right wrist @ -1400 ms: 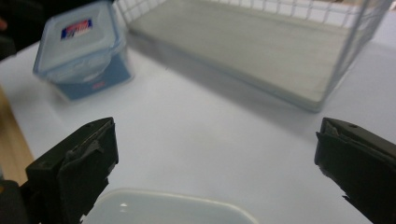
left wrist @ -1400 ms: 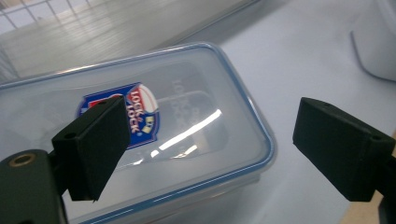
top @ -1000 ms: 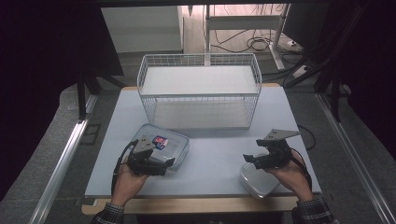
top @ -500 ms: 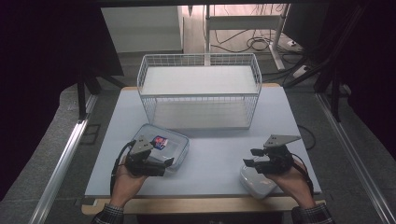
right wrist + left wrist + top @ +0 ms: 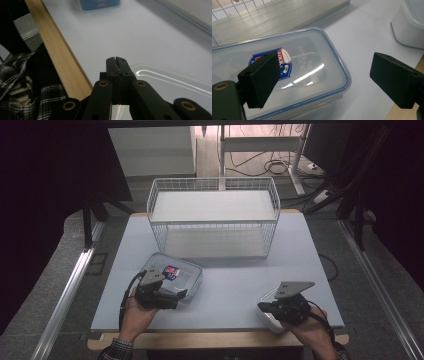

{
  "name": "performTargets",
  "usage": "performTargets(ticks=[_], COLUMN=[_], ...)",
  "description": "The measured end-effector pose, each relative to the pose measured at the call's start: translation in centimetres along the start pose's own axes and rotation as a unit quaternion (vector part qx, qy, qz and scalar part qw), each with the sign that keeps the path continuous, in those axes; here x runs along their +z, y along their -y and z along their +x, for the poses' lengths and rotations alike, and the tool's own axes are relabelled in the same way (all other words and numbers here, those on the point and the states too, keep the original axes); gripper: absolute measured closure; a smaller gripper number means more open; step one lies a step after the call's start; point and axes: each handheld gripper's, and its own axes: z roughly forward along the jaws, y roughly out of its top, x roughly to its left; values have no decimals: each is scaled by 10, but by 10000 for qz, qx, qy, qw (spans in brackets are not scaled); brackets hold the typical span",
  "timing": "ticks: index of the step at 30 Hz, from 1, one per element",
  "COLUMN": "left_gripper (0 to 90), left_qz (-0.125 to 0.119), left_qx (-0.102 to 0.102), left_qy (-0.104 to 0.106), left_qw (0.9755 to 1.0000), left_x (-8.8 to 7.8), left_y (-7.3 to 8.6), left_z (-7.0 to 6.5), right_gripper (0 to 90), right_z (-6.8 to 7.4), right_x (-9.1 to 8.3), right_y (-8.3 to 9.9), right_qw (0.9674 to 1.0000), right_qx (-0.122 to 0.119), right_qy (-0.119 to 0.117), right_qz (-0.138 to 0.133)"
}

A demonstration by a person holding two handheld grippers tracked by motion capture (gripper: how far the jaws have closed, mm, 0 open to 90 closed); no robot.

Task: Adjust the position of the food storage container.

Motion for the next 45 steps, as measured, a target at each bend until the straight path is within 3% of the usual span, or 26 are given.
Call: performTargets(ticks=[3, 7, 11, 15, 18, 22, 29, 37, 45], left_gripper=[96, 96, 97, 97, 96, 92, 91, 76, 75], left_qz=[-27, -106, -81, -39, -3, -33, -120, -371, -501], left_qx=[71, 21, 26, 101, 148, 150, 73, 111, 212], left_qy=[-94, -108, -148, -170, -205, -240, -284, -109, 8], left_qw=[9999, 9999, 9999, 9998, 9997, 9996, 9995, 9992, 9985], left_x=[-2, -5, -5, -3, -2, -4, -6, -7, -4], left_y=[-1, -1, 0, 1, 1, 2, 3, 4, 7], left_z=[0, 1, 4, 2, 2, 5, 9, 12, 15], right_gripper=[893, 892, 891, 893, 893, 893, 893, 893, 892], right_z=[5, 8, 8, 3, 0, -6, -27, -65, -85], right_x=[3, 4, 11, 16, 16, 15, 16, 13, 12], right_y=[2, 5, 9, 12, 13, 15, 15, 17, 15], right_qw=[9999, 9997, 9985, 9981, 9983, 9987, 9979, 9949, 9928], right_qx=[-5, -19, -41, 15, 75, 131, 307, 705, 805], right_qy=[-120, -210, -323, -207, -190, 15, 333, 655, 869], right_qz=[50, 147, 431, 588, 551, 492, 463, 294, 201])
